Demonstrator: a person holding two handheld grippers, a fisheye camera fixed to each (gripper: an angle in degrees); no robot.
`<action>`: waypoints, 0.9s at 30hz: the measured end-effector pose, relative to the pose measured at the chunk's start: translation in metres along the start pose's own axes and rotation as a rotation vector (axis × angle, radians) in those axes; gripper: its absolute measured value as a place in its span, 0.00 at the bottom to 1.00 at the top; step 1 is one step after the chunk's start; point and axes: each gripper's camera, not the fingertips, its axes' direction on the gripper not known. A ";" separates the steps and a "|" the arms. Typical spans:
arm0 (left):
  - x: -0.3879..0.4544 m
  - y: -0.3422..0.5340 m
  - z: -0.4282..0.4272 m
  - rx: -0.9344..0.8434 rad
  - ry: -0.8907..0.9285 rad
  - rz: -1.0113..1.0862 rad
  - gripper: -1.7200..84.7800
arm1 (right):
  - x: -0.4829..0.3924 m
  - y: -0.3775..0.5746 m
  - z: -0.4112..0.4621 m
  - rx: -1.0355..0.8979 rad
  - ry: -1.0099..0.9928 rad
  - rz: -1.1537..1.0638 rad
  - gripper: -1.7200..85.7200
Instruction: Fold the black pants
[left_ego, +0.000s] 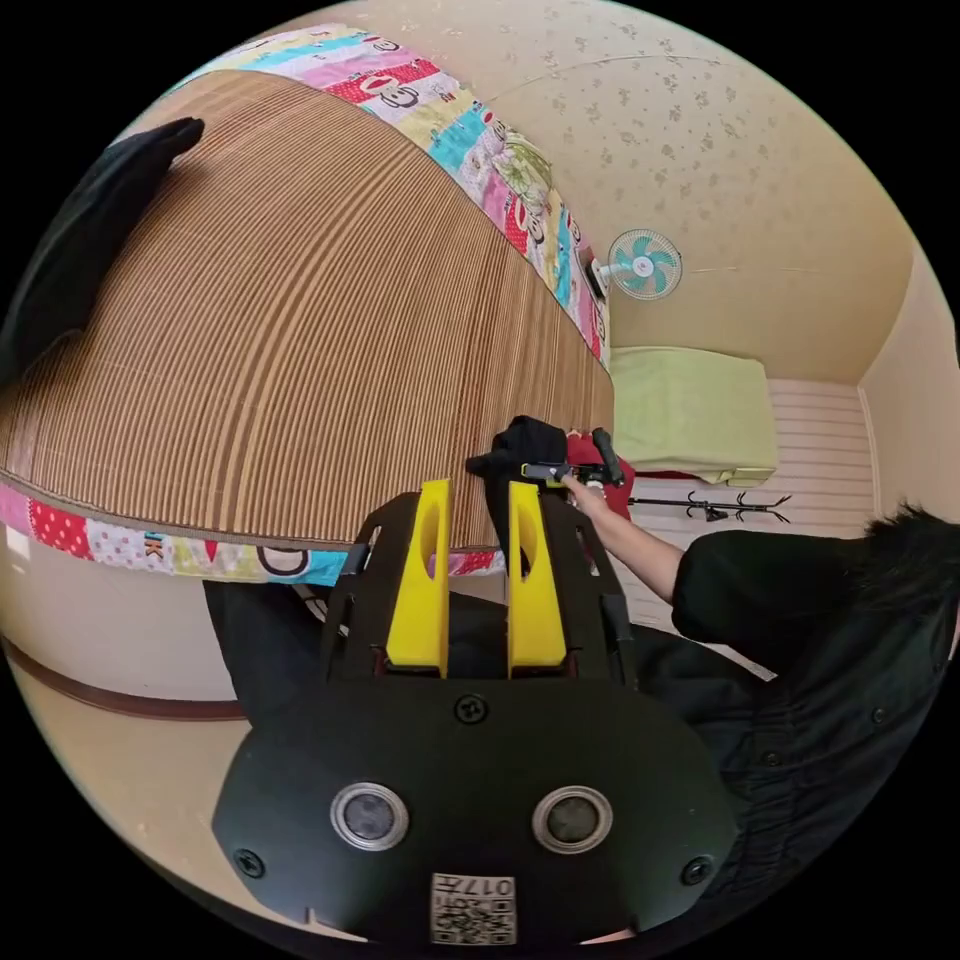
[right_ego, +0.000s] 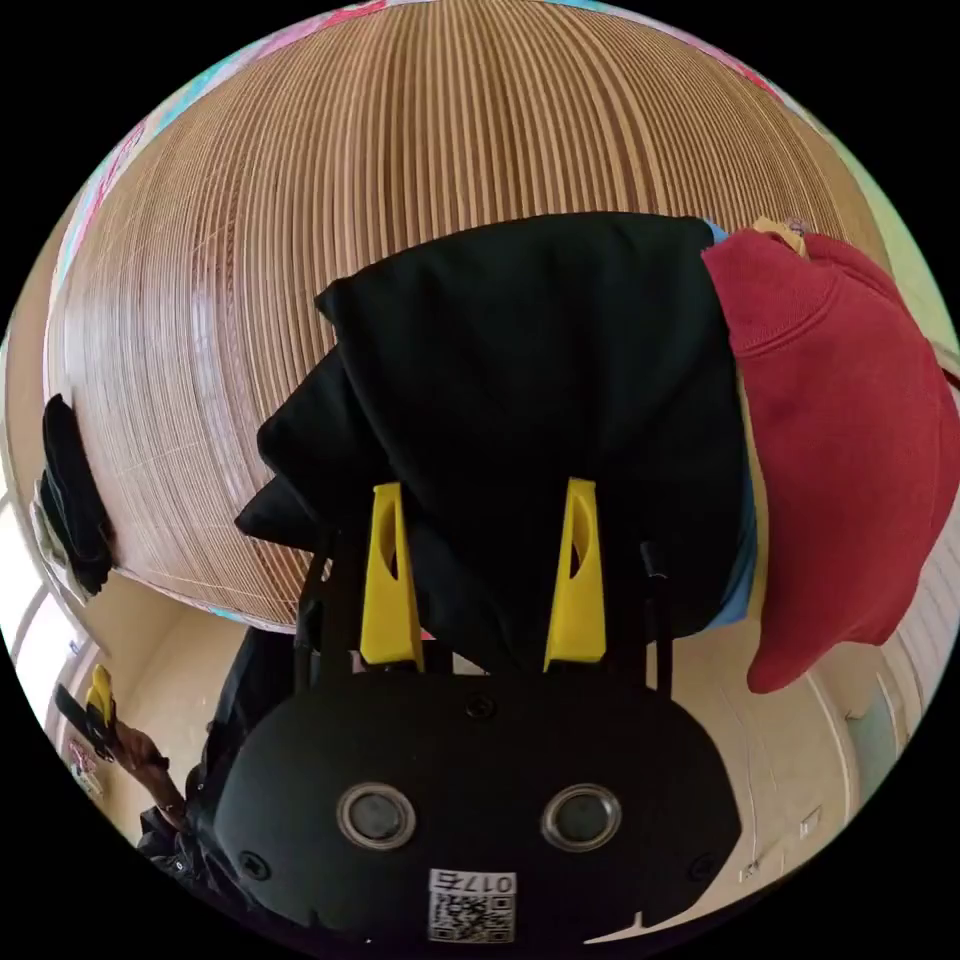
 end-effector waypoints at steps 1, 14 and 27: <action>0.013 -0.002 0.013 -0.012 0.009 0.023 0.12 | 0.004 -0.007 -0.007 -0.040 -0.032 0.007 0.17; 0.104 -0.012 0.016 0.115 -0.052 0.144 0.10 | 0.054 0.131 -0.150 0.328 -1.282 -0.627 0.07; 0.069 0.031 0.006 0.145 -0.079 -0.038 0.11 | 0.145 0.160 -0.006 0.056 -0.283 -0.148 0.12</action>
